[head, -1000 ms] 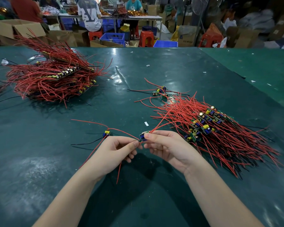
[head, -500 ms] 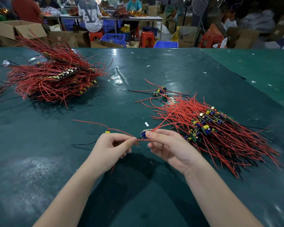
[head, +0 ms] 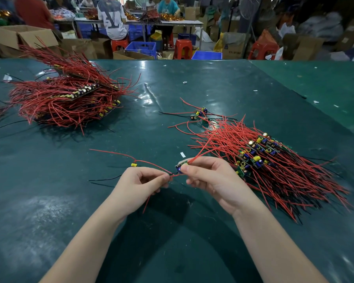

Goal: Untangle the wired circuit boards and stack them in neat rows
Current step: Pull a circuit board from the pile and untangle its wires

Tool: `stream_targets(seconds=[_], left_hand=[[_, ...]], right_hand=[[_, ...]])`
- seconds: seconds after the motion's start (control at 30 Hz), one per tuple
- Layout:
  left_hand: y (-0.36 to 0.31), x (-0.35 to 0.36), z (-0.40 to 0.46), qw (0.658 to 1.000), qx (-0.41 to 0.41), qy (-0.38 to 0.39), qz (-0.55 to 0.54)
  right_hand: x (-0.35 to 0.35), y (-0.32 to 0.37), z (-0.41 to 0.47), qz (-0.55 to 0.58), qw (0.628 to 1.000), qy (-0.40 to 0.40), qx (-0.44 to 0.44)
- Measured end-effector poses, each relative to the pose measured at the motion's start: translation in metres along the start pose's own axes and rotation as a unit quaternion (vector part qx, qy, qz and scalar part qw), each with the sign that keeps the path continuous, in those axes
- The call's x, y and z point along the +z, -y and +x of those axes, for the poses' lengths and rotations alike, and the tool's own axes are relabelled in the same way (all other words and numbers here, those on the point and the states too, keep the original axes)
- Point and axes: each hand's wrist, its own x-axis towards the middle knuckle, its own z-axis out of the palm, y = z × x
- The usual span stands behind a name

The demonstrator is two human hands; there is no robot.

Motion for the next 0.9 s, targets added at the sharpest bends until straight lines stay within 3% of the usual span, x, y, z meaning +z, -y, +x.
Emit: stream_targets(seconds=[0.17,0.27,0.4,0.6,0.9], left_hand=[[0.002,0.001,0.002,0.999,0.019,-0.027,-0.006],[0.003,-0.001,0.003,0.999,0.003,-0.043,-0.028],[0.005,-0.005,0.002,0.997,-0.012,-0.041,-0.062],[0.008,-0.003,0.005,0.995,0.007,-0.102,0.006],[0.008,-0.004,0.006,0.987,-0.027,-0.085,-0.137]], right_hand=[[-0.001,0.0,0.001,0.03,0.999,-0.005,-0.012],[-0.005,0.003,0.003,0.076,0.995,-0.066,-0.02],[-0.01,0.004,0.004,0.036,0.989,-0.135,-0.046],[-0.003,0.0,0.004,0.002,0.992,-0.117,-0.057],[-0.017,0.007,0.006,0.094,0.979,-0.173,-0.058]])
